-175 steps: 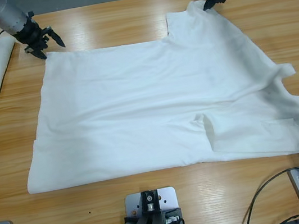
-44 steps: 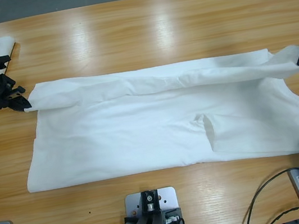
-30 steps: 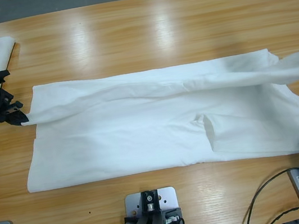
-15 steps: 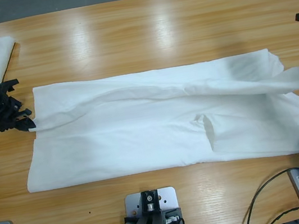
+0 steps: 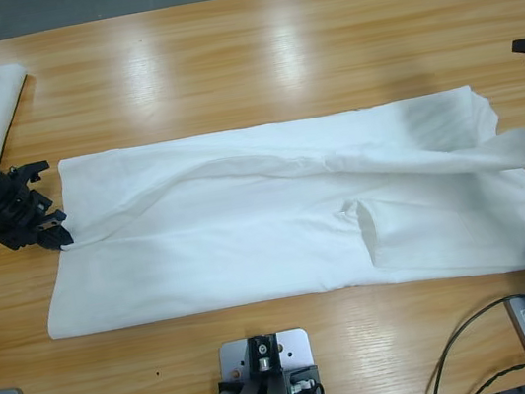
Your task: Fold clothes
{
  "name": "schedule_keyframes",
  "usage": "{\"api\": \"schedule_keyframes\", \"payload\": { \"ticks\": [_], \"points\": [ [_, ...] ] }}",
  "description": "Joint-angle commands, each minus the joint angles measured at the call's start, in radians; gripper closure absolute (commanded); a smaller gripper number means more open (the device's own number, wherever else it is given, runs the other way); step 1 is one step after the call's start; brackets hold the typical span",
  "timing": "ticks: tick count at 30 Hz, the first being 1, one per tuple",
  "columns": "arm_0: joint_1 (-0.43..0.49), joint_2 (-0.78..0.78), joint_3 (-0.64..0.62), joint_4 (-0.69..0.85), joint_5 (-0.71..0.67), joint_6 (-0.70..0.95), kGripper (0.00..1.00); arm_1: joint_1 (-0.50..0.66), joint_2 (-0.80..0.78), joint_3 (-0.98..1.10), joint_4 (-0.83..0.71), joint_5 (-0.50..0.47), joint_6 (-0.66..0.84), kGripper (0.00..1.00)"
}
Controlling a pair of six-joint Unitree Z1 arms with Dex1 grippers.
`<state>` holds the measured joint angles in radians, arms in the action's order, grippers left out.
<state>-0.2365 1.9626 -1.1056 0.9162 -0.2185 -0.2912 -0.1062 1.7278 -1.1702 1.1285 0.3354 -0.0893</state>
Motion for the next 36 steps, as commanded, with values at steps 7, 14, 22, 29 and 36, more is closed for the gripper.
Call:
{"api": "schedule_keyframes", "payload": {
  "ticks": [7, 14, 22, 29, 36],
  "points": [
    [-0.035, -0.206, -0.11, -0.014, 0.238, -0.095, 0.038, -0.01, -0.064, -0.001, -0.02, -0.085, 0.081, 0.0],
    [-0.374, -0.084, -0.299, 0.012, 0.216, -0.071, 0.046, 0.031, -0.029, 0.045, -0.113, 0.042, 0.062, 0.017],
    [-0.454, 0.11, -0.511, 0.013, 0.224, 0.284, 0.041, 0.074, -0.035, 0.2, -0.456, 0.028, -0.099, 0.055],
    [-0.473, 0.222, -0.657, 0.072, 0.265, 0.256, 0.06, 0.074, -0.027, 0.203, -0.461, 0.04, -0.095, 0.101],
    [-0.543, 0.29, -0.695, 0.085, 0.269, 0.01, 0.168, 0.074, -0.001, 0.205, -0.469, 0.04, -0.086, 0.101]
  ]
}}
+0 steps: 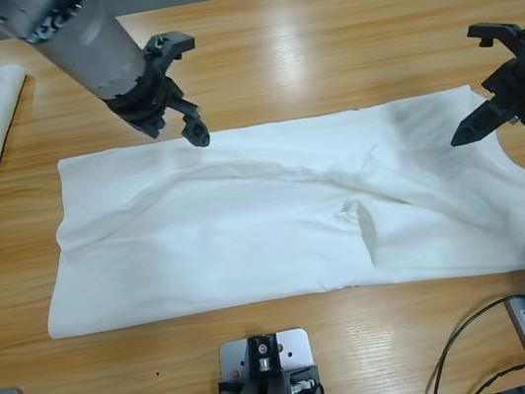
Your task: Fold clothes
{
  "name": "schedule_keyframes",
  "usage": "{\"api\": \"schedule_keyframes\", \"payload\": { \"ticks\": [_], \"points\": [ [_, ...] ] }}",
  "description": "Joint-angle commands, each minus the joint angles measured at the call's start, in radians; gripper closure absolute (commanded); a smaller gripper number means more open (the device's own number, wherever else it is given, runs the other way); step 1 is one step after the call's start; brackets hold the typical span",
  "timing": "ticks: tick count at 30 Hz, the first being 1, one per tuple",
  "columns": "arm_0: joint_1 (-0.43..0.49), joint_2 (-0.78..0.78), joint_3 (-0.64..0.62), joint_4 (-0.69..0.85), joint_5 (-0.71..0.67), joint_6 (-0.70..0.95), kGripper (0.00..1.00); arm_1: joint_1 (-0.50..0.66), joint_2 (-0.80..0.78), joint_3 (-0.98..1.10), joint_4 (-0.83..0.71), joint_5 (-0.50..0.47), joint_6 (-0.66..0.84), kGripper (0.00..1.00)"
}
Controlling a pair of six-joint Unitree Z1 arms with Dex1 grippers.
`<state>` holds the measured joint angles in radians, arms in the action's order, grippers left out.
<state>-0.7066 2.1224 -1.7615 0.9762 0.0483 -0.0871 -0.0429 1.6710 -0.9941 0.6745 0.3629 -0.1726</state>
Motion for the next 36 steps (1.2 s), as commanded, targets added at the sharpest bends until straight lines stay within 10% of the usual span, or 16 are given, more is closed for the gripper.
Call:
{"api": "schedule_keyframes", "payload": {
  "ticks": [1, 10, 15, 19, 34, 36],
  "points": [
    [-0.083, 0.133, -0.047, 0.024, -0.014, -0.196, 0.161, 0.011, 0.059, 0.03, -0.019, 0.013, -0.002, 0.101],
    [-0.128, 0.103, -0.038, 0.059, -0.027, -0.023, 0.055, 0.011, 0.067, 0.034, -0.02, 0.013, 0.002, 0.105],
    [-0.137, 0.118, -0.01, 0.077, 0.023, 0.12, 0.183, 0.011, 0.065, 0.041, -0.029, 0.014, 0.012, 0.112],
    [-0.137, 0.137, -0.054, 0.075, 0.047, 0.206, 0.517, 0.011, 0.058, 0.043, -0.035, 0.014, 0.029, 0.156],
    [-0.137, 0.206, -0.076, 0.073, 0.068, 0.212, 0.509, 0.011, 0.057, 0.053, -0.049, 0.016, 0.038, 0.182],
    [-0.137, 0.212, -0.076, 0.072, 0.07, 0.208, 0.781, 0.011, 0.056, 0.057, -0.055, 0.016, 0.039, 0.232]
  ]
}}
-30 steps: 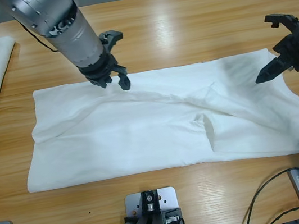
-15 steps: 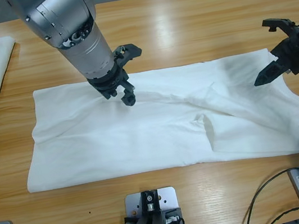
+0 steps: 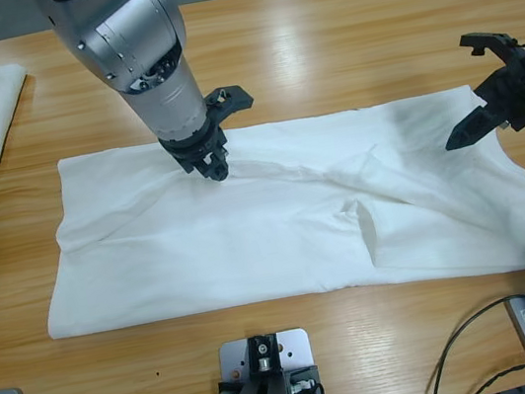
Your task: Fold clothes
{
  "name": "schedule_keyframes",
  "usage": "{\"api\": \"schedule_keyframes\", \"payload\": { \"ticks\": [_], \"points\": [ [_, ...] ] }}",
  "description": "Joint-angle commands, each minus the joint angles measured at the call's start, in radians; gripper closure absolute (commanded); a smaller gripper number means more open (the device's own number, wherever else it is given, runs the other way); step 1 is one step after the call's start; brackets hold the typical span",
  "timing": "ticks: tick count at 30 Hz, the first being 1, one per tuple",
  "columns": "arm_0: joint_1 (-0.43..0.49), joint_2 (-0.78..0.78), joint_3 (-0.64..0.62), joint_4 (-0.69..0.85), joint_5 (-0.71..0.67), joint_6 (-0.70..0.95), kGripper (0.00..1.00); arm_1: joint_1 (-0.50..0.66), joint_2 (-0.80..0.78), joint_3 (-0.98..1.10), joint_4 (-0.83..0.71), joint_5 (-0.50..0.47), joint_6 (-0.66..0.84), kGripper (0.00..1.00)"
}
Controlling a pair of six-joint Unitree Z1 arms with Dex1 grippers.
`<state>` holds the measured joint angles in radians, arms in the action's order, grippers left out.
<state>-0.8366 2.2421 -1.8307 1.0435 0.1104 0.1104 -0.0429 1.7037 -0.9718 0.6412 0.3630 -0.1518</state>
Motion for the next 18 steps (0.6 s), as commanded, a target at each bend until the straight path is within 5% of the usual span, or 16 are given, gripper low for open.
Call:
{"api": "schedule_keyframes", "payload": {
  "ticks": [1, 2, 18],
  "points": [
    [-0.008, 0.091, -0.008, 0.005, 0.008, 0.011, 0.925, 0.011, 0.024, 0.035, -0.023, 0.016, 0.02, 0.235],
    [-0.009, 0.088, -0.009, 0.005, 0.01, 0.013, 1.0, 0.011, 0.024, 0.035, -0.023, 0.016, 0.021, 0.239],
    [-0.032, 0.022, 0.037, 0.016, 0.041, 0.008, 1.0, 0.011, 0.027, 0.042, -0.028, 0.016, 0.049, 0.276]
  ]
}}
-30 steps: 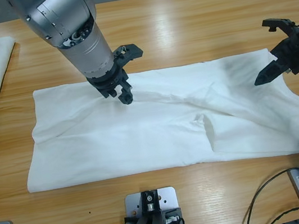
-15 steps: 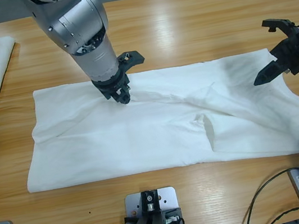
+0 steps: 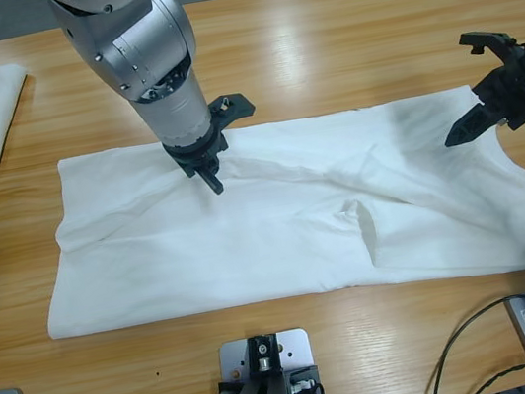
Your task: Fold clothes
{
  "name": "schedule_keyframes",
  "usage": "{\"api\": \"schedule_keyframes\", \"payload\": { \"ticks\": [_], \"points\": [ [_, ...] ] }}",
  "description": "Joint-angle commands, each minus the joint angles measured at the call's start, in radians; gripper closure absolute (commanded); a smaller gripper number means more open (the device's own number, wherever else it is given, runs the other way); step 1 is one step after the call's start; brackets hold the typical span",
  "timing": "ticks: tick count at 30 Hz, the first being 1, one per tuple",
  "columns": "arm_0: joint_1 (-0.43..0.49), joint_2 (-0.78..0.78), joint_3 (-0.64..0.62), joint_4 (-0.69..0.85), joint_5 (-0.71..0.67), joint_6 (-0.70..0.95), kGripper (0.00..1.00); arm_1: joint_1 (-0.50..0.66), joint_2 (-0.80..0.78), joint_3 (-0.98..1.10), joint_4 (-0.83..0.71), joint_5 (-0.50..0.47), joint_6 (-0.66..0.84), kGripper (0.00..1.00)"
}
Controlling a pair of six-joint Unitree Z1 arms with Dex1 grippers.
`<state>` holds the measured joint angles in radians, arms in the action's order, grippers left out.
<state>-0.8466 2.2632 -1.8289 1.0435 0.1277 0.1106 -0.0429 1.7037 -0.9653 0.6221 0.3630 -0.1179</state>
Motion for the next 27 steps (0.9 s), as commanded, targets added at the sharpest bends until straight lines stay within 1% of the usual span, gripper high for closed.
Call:
{"api": "schedule_keyframes", "payload": {
  "ticks": [1, 3, 8, 11, 15, 18, 20, 21, 22, 23, 24, 27],
  "points": [
    [-0.029, -0.012, 0.036, 0.029, 0.024, 0.009, 1.0, 0.011, 0.028, 0.036, -0.008, 0.016, 0.015, 0.275],
    [-0.044, -0.034, 0.048, 0.054, 0.027, 0.008, 1.0, 0.011, 0.029, 0.036, -0.008, 0.016, 0.015, 0.273],
    [-0.097, -0.083, 0.117, 0.061, 0.026, -0.021, 1.0, 0.011, 0.028, 0.04, -0.007, 0.017, 0.017, 0.275],
    [-0.124, -0.095, 0.13, 0.07, 0.026, -0.035, 1.0, 0.011, 0.03, 0.041, -0.007, 0.017, 0.017, 0.276],
    [-0.127, -0.106, 0.14, 0.089, 0.027, -0.031, 1.0, 0.011, 0.035, 0.04, -0.007, 0.017, 0.017, 0.275],
    [-0.127, -0.072, 0.176, 0.089, 0.027, -0.033, 1.0, 0.011, 0.044, 0.04, -0.007, 0.017, 0.017, 0.272],
    [-0.127, -0.046, 0.177, 0.086, 0.027, -0.052, 0.996, 0.011, 0.045, 0.04, -0.007, 0.022, 0.018, 0.272],
    [-0.124, -0.036, 0.174, 0.084, 0.03, -0.067, 0.729, 0.011, 0.045, 0.04, -0.006, 0.024, 0.018, 0.271],
    [-0.12, -0.027, 0.168, 0.082, 0.033, -0.078, 0.336, 0.011, 0.045, 0.04, -0.005, 0.024, 0.02, 0.271],
    [-0.12, -0.02, 0.16, 0.076, 0.03, -0.082, 0.078, 0.011, 0.046, 0.04, -0.005, 0.024, 0.022, 0.271],
    [-0.121, -0.015, 0.151, 0.076, 0.023, -0.096, 0.032, 0.011, 0.047, 0.04, -0.005, 0.024, 0.025, 0.271],
    [-0.124, -0.024, 0.154, 0.083, 0.003, -0.135, 0.032, 0.011, 0.05, 0.041, -0.004, 0.024, 0.039, 0.271]
  ]
}}
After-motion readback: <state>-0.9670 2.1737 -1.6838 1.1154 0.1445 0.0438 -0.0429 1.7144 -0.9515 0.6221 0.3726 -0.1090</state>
